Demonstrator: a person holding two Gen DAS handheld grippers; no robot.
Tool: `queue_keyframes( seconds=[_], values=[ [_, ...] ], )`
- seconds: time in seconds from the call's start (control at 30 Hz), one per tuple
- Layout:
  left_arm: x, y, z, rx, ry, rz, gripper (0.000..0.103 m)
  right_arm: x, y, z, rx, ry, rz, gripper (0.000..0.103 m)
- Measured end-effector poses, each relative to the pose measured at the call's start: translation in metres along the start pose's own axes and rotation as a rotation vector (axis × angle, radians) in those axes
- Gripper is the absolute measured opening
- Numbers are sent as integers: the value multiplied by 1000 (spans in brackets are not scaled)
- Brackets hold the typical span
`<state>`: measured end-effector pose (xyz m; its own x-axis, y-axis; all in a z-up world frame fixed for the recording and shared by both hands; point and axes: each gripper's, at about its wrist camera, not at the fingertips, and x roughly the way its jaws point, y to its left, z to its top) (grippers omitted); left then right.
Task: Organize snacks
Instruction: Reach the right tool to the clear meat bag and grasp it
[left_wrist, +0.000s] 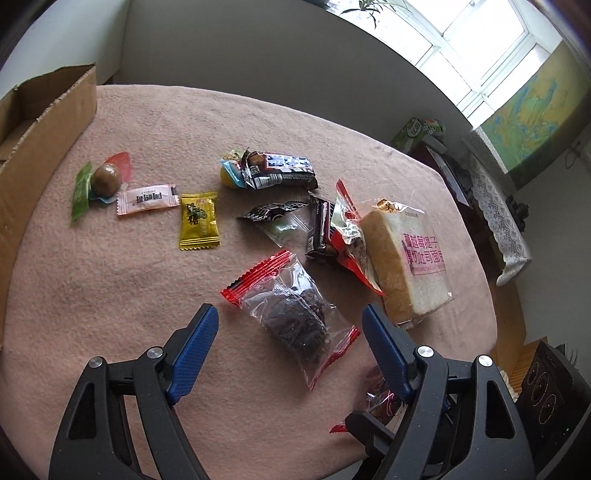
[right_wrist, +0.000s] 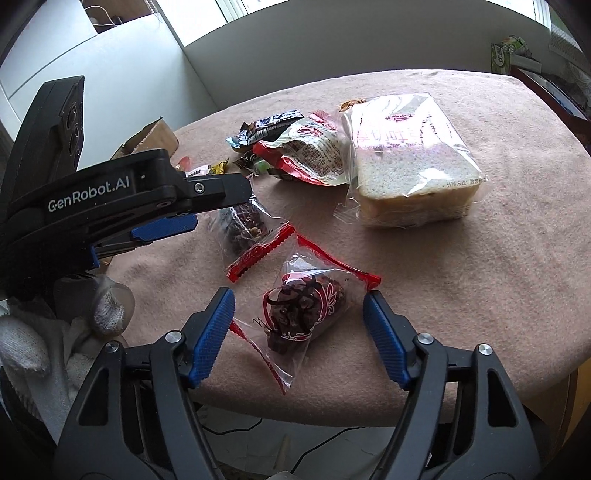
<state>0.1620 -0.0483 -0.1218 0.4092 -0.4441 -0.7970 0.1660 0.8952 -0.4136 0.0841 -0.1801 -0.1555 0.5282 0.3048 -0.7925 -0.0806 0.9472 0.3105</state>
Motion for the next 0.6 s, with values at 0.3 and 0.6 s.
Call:
queue_keyframes(
  seconds=[0.3, 0.6],
  values=[
    [15, -8, -2, 47, 20, 58, 55, 2, 0, 2, -24, 0, -8, 66],
    [15, -8, -3, 95, -4, 81, 43, -1, -3, 3, -32, -1, -5, 57]
  ],
)
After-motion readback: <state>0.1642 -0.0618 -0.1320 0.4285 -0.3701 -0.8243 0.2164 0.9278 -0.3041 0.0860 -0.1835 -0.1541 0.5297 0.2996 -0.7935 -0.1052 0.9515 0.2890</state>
